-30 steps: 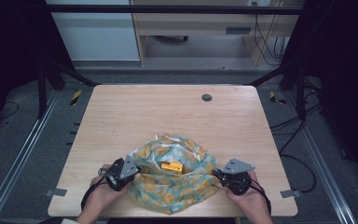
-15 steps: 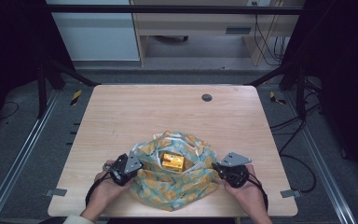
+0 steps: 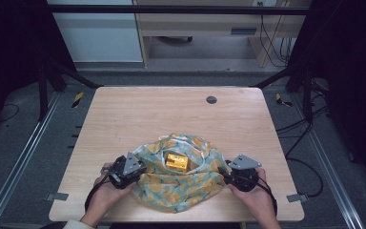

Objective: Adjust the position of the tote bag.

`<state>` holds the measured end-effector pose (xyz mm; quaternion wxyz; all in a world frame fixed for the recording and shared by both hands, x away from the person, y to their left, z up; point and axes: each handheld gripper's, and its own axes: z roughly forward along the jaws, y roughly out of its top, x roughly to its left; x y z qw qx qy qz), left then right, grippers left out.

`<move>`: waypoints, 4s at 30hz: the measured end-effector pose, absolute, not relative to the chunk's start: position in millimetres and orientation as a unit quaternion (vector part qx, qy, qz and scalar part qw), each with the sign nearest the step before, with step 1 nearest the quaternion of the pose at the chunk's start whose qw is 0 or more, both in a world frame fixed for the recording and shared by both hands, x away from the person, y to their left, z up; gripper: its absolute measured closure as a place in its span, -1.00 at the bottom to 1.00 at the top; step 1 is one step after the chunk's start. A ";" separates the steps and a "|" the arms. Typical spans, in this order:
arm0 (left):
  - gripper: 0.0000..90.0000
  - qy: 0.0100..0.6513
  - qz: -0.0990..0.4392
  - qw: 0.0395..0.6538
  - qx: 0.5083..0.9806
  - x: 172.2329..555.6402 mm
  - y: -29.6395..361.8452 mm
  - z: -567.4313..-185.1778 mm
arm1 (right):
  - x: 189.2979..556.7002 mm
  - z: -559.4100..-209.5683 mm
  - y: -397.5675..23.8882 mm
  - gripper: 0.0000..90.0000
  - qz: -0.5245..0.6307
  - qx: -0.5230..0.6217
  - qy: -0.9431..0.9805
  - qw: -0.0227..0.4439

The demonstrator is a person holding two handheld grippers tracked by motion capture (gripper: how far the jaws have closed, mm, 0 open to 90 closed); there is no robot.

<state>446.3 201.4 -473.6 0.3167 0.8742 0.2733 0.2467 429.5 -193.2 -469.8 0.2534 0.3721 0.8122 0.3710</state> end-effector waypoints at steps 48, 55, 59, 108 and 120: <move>-0.09 0.306 0.173 0.332 0.875 518.7 137.5 -396.1 | 471.0 -425.7 -161.7 0.99 0.457 0.339 0.803 0.180; 0.87 0.304 0.165 0.318 0.883 521.4 133.9 -399.6 | 469.1 -422.9 -160.2 0.99 0.458 0.331 0.802 0.197; 0.98 0.304 0.202 0.349 0.863 513.9 142.5 -392.7 | 467.2 -417.0 -165.2 0.99 0.460 0.335 0.795 0.209; 1.00 0.287 0.231 0.487 0.792 374.8 249.3 -404.1 | 361.7 -402.1 -179.3 1.00 0.521 0.266 0.780 0.224; 1.00 0.264 0.201 0.420 0.844 378.5 234.5 -435.7 | 367.0 -435.4 -183.3 1.00 0.488 0.283 0.801 0.198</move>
